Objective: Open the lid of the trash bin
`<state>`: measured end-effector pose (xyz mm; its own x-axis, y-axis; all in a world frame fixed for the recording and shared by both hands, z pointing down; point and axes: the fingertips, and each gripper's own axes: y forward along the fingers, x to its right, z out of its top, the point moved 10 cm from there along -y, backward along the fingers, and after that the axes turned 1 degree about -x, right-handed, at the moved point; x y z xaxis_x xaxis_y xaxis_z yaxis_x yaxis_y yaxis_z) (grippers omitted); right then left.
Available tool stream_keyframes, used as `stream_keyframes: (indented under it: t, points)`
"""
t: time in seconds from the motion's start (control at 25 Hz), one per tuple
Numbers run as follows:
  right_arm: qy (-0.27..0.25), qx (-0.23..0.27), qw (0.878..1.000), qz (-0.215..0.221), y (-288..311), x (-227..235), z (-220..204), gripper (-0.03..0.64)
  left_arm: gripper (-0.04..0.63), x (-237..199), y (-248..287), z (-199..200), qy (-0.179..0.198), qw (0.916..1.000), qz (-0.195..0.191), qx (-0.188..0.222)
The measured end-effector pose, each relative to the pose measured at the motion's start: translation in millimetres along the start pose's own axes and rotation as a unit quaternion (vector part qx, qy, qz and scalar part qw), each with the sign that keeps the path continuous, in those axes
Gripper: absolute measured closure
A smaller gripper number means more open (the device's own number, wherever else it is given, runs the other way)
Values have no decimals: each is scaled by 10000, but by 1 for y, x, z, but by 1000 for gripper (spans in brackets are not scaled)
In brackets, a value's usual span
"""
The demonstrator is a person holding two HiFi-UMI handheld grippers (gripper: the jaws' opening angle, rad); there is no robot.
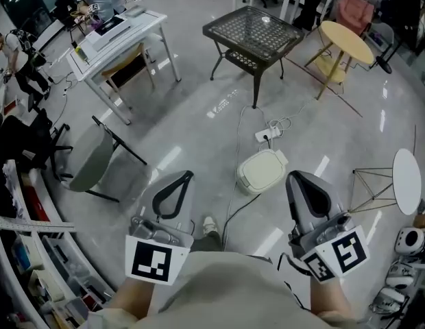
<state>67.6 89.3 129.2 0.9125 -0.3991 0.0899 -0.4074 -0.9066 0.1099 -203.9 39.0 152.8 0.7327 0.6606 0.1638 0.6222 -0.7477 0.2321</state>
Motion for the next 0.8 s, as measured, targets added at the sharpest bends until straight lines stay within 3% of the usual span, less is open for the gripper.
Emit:
stream_keyframes:
  t: [0.32,0.8]
  points:
    - [81,7,9991,-413,53,-9,-3,614,594,-55,30,-12,155,9989,-444,27]
    - [592,-534,9948,-640,79,32,-53,614,594,-47,83,-36,-68,9983,-519,-261]
